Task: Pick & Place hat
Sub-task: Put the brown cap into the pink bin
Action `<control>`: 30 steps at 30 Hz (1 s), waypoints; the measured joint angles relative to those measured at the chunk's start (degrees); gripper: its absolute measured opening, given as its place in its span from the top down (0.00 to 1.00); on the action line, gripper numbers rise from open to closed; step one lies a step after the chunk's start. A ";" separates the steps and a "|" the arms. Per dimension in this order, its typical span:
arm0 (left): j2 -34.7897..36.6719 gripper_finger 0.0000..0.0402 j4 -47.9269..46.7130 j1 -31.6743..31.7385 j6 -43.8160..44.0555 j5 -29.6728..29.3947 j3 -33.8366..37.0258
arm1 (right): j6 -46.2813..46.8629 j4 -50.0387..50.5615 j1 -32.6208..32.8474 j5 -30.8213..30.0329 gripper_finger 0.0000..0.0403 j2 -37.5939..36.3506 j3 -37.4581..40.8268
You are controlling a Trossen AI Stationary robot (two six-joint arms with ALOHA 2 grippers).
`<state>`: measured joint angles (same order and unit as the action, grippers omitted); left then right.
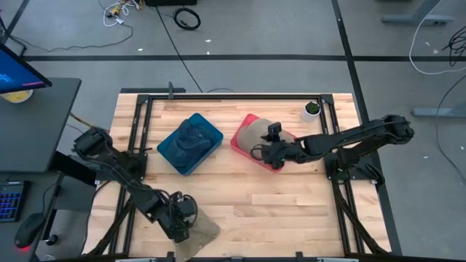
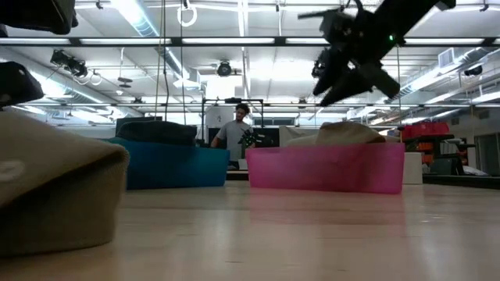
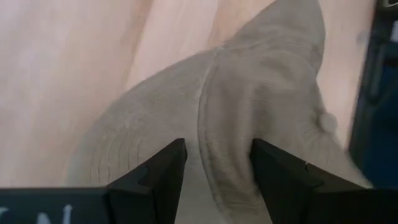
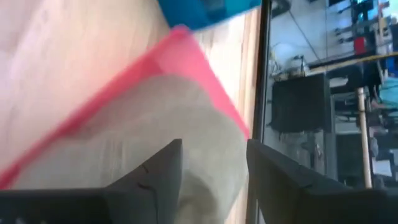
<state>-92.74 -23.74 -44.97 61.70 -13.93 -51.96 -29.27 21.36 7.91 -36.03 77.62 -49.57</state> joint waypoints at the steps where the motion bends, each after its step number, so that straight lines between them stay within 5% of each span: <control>1: -0.08 0.53 -0.34 -0.02 -0.94 -0.80 0.02 | 0.51 0.13 0.59 0.02 0.54 0.00 -0.76; 6: -0.20 0.65 0.01 0.06 -5.31 -3.40 0.15 | 9.62 -2.43 2.77 2.43 0.54 -0.02 -4.67; 12: 0.21 0.96 1.51 3.18 -5.40 -3.36 0.30 | 24.48 -11.60 3.14 19.74 0.54 0.15 -5.54; 17: 1.99 0.98 4.50 7.74 -10.83 -4.79 0.39 | 29.73 -22.40 4.03 30.70 0.54 2.89 -5.57; 30: 3.45 0.99 7.76 23.54 -40.27 -6.92 -5.23 | 31.92 -32.33 5.21 31.17 0.54 13.89 -5.54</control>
<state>-89.30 -15.99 -21.43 21.43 -20.85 -57.20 2.64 -10.97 13.13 -4.86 91.52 -55.11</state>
